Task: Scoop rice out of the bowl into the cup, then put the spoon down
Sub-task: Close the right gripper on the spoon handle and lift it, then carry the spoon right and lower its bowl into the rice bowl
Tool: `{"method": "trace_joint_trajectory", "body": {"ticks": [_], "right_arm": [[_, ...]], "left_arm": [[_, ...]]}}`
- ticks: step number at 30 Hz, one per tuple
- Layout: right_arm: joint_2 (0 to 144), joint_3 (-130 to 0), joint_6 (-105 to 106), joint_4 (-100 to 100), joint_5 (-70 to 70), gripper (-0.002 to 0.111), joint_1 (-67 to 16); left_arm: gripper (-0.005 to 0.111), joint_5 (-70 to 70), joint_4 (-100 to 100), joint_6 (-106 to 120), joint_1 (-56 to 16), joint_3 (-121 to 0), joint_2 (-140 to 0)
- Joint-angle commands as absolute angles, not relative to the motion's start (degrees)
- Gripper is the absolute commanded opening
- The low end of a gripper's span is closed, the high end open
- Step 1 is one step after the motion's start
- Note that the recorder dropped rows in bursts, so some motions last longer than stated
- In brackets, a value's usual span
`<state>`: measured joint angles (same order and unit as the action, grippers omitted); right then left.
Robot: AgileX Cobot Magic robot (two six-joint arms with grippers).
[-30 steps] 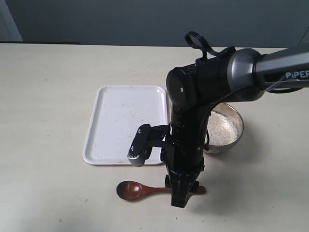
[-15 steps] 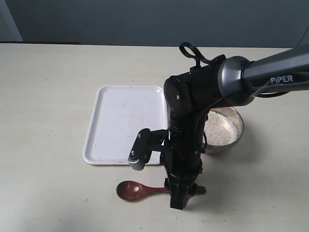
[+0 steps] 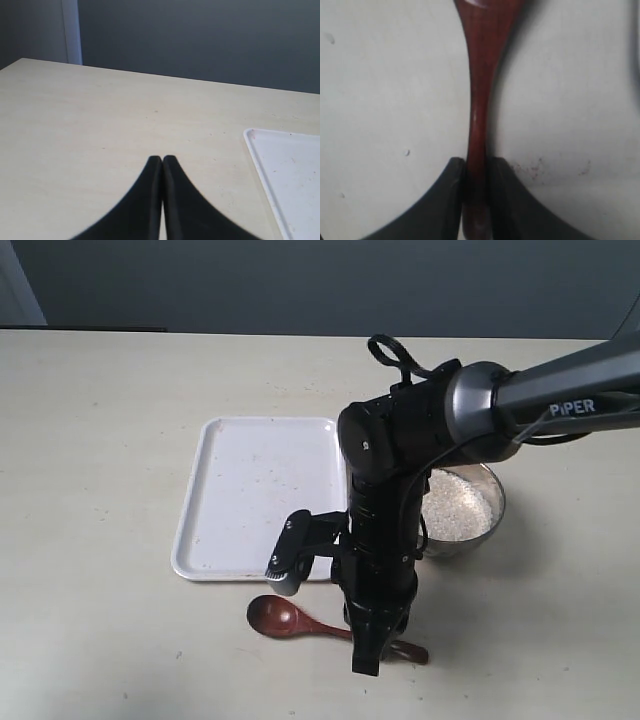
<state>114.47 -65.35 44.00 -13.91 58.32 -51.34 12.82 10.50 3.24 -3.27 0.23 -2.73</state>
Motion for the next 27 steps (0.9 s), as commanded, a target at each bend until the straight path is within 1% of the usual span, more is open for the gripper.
{"method": "trace_joint_trajectory", "body": {"ticks": [1, 10, 16, 19, 21, 22, 24, 26, 27], "right_arm": [[114.54, -65.17, 44.14, -14.00, 58.03, -0.001, -51.44], [111.96, -65.17, 43.81, -14.10, 60.67, -0.001, -51.44], [104.30, -65.80, 40.35, -12.94, 61.08, -0.001, -51.44], [99.47, -67.05, 36.99, -9.02, 61.08, -0.001, -51.44], [94.90, -68.83, 27.51, 3.15, 63.13, -0.001, -51.44], [92.36, -69.28, 21.54, 14.54, 66.63, -0.001, -51.44], [90.48, -69.28, 16.08, 30.82, 69.96, -0.001, -51.32], [89.55, -69.14, 13.32, 39.17, 69.96, -0.001, -51.32], [89.55, -69.14, 13.32, 39.81, 69.96, -0.001, -51.32]], "left_arm": [[0.000, 11.92, 10.43, 3.11, -3.56, 0.00, -2.70], [0.000, 11.92, 10.43, 3.11, -3.56, 0.00, -2.70], [0.000, 11.92, 10.43, 3.11, -3.56, 0.00, -2.70], [0.000, 11.92, 10.43, 3.11, -3.56, 0.00, -2.70], [0.000, 11.92, 10.43, 3.11, -3.56, 0.00, -2.70], [0.000, 11.92, 10.43, 3.11, -3.56, 0.00, -2.70], [0.000, 11.92, 10.43, 3.11, -3.56, 0.00, -2.70], [0.000, 11.92, 10.43, 3.11, -3.56, 0.00, -2.70], [0.000, 11.92, 10.43, 3.11, -3.56, 0.00, -2.70]]}}
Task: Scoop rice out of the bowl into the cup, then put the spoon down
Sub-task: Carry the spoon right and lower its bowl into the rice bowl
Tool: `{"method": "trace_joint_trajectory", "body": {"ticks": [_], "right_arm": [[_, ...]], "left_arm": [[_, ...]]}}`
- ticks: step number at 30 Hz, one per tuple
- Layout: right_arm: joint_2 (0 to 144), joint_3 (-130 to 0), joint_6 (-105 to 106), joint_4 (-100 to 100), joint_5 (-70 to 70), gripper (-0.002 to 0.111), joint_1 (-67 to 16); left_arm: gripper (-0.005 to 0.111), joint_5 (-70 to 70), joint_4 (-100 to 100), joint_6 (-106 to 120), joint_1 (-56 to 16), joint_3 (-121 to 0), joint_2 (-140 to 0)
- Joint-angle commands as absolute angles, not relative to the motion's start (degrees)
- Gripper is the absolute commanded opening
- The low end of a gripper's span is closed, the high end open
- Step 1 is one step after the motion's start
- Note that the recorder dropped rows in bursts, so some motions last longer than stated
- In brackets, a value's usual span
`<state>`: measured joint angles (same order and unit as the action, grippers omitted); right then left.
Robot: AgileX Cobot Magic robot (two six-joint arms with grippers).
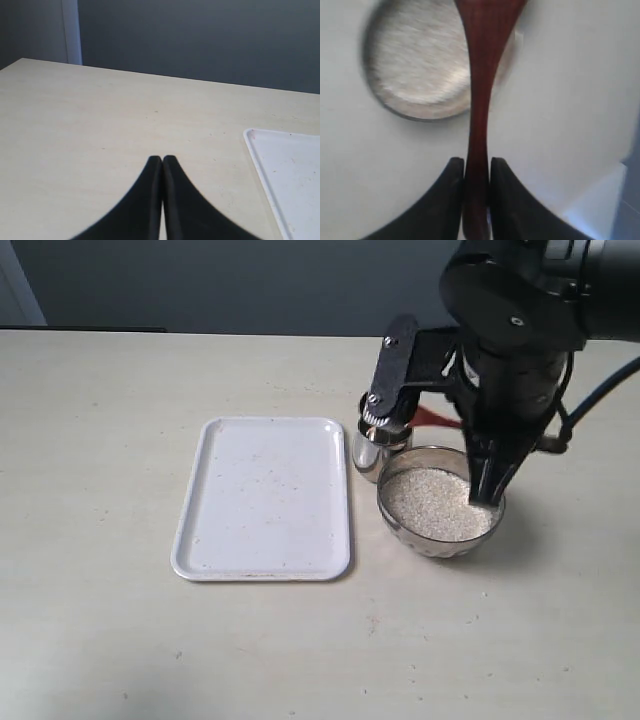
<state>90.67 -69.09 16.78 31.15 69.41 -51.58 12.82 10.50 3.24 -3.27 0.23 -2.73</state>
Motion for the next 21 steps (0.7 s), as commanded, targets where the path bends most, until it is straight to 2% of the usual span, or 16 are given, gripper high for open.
{"method": "trace_joint_trajectory", "body": {"ticks": [1, 9, 21], "right_arm": [[89.55, -69.14, 13.32, 40.03, 69.96, -0.001, -51.32], [89.55, -62.86, 14.85, 40.10, 69.96, -0.001, -41.63], [93.11, -59.96, 18.44, 44.83, 69.96, -0.001, -41.47]], "left_arm": [[0.000, 11.92, 10.43, 3.11, -3.56, 0.00, -2.70], [0.000, 11.92, 10.43, 3.11, -3.56, 0.00, -2.70], [0.000, 11.92, 10.43, 3.11, -3.56, 0.00, -2.70]]}}
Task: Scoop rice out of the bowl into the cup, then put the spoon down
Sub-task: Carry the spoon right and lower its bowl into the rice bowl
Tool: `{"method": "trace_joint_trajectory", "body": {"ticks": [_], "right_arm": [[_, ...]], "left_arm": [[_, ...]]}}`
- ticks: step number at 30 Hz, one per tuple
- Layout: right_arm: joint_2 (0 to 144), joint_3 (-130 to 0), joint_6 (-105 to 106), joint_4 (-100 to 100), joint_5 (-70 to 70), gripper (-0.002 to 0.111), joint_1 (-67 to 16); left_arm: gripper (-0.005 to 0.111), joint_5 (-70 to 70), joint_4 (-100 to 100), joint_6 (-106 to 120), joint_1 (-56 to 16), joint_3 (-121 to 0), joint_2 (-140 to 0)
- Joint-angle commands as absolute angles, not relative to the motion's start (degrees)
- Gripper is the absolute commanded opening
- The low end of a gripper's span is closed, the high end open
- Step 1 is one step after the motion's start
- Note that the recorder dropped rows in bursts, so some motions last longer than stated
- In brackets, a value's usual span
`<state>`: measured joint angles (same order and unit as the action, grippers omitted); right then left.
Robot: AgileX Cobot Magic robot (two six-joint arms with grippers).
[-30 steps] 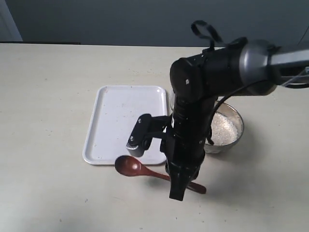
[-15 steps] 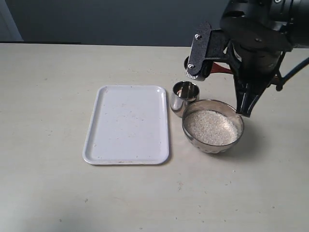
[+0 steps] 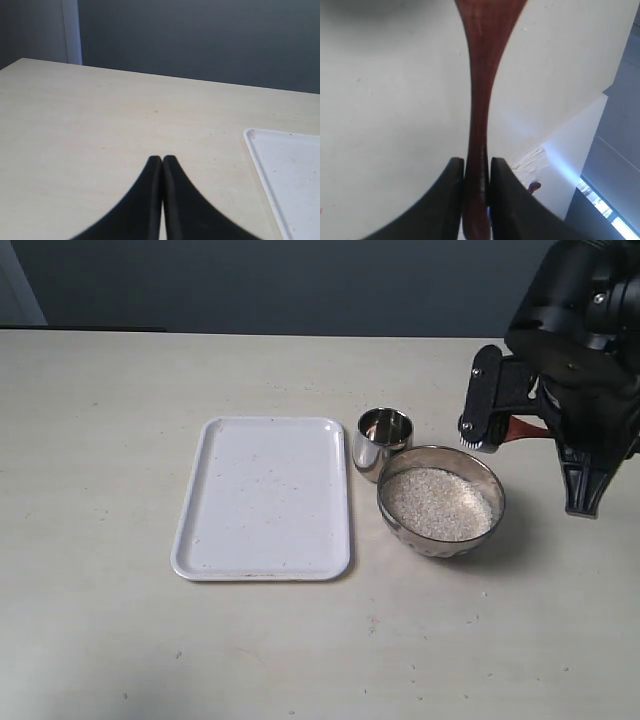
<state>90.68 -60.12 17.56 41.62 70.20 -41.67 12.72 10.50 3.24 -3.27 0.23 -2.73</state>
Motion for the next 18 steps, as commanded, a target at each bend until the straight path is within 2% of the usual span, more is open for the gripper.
{"method": "trace_joint_trajectory", "body": {"ticks": [1, 10, 18], "right_arm": [[94.30, -59.96, 18.54, 45.74, 69.96, -0.001, -41.47], [101.61, -59.96, 17.28, 54.78, 69.96, -0.001, -44.21], [104.12, -59.96, 16.85, 55.16, 69.96, -0.001, -47.40]], "left_arm": [[0.000, 11.92, 10.43, 3.11, -3.56, 0.00, -2.70], [0.000, 11.92, 10.43, 3.11, -3.56, 0.00, -2.70], [0.000, 11.92, 10.43, 3.11, -3.56, 0.00, -2.70]]}}
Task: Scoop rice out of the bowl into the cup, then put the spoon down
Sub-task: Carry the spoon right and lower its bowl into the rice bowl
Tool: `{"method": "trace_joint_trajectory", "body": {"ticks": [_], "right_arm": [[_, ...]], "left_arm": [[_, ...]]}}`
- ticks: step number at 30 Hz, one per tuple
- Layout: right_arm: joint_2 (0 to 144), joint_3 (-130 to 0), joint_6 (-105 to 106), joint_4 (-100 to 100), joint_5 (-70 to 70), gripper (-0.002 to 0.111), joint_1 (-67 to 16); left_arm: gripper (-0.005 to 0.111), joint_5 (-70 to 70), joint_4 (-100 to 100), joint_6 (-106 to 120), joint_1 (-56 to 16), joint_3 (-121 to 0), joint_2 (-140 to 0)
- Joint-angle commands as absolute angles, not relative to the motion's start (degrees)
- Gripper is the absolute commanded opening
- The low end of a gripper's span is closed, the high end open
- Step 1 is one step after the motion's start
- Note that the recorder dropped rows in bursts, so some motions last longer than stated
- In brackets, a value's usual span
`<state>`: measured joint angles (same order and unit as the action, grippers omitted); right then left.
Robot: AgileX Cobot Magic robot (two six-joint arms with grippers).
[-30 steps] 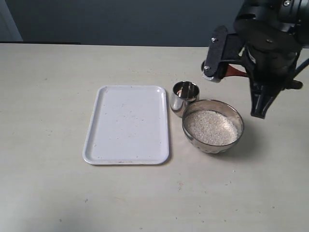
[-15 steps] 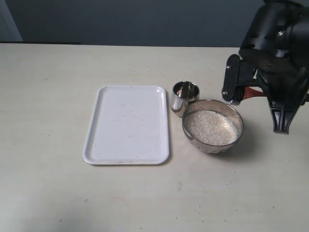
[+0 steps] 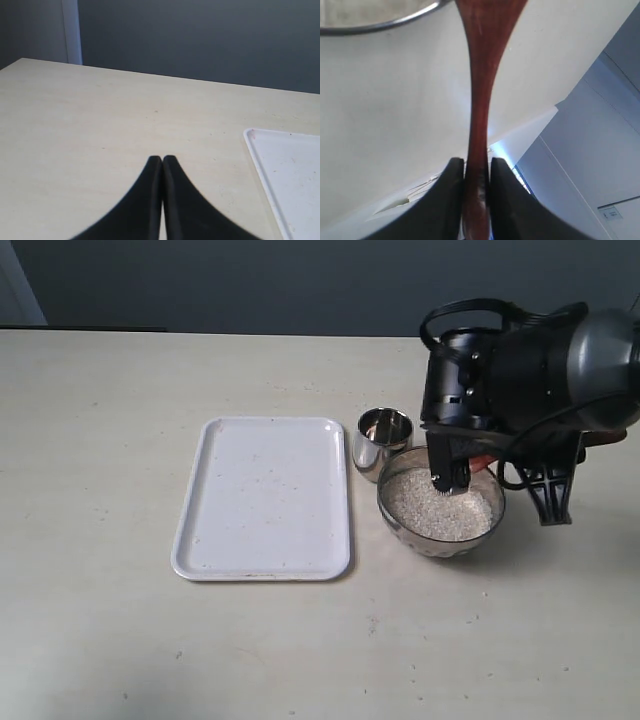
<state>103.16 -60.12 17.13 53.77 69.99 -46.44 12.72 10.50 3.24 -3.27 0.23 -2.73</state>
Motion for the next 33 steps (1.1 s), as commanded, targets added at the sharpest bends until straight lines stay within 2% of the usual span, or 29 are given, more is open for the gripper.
{"method": "trace_joint_trajectory", "body": {"ticks": [1, 33], "right_arm": [[104.34, -59.96, 16.74, 55.41, 69.96, -0.001, -47.40], [104.86, -59.96, 14.70, 56.08, 69.96, -0.001, -47.40]], "left_arm": [[0.000, 11.92, 10.43, 3.11, -3.56, 0.00, -2.70], [0.000, 11.92, 10.55, 3.11, -3.56, 0.00, -2.70]]}}
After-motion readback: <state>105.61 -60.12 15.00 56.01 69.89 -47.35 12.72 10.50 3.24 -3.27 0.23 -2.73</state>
